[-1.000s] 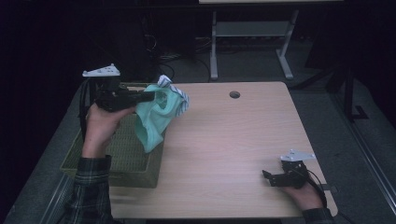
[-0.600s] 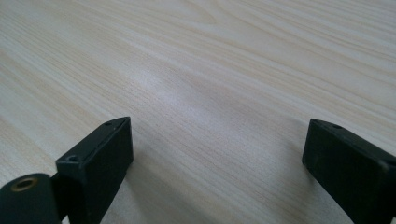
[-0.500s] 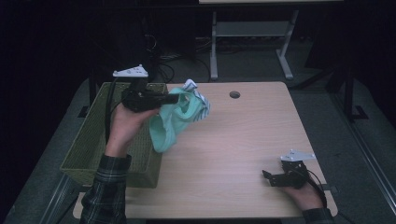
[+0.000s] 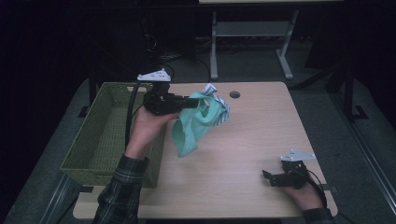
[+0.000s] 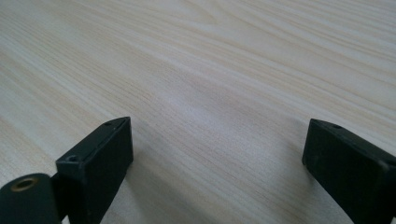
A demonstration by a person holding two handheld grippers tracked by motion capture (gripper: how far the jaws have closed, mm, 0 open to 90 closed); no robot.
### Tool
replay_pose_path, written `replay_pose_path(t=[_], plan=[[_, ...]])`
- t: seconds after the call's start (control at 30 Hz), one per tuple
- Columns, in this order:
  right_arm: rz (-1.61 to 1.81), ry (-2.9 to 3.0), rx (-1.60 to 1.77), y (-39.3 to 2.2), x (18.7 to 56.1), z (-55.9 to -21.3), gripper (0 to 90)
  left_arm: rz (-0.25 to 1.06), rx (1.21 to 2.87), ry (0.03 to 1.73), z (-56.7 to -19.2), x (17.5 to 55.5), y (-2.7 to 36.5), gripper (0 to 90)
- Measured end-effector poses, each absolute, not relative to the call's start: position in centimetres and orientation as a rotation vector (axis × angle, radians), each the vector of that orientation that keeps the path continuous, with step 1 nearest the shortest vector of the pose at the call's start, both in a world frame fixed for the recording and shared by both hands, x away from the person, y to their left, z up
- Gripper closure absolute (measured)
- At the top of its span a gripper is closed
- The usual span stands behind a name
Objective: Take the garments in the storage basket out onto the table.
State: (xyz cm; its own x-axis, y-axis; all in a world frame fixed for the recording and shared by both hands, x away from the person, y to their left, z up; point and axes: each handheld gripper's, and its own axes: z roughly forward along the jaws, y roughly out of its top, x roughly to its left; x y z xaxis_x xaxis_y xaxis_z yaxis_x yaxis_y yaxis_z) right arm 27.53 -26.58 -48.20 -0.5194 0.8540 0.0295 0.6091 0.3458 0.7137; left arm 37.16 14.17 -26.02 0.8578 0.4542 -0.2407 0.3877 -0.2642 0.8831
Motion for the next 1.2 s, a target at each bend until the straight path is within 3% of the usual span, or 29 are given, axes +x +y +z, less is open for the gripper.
replay_pose_path(t=[0.67,1.2], plan=[[0.976,2.266,1.294,-26.6,27.5,-48.2,8.1,0.011,1.937,0.617,-30.2,36.9,8.5,84.4],[0.974,2.267,1.288,-26.6,27.5,-48.2,8.1,-0.027,2.046,0.645,-36.5,37.2,3.2,84.4]])
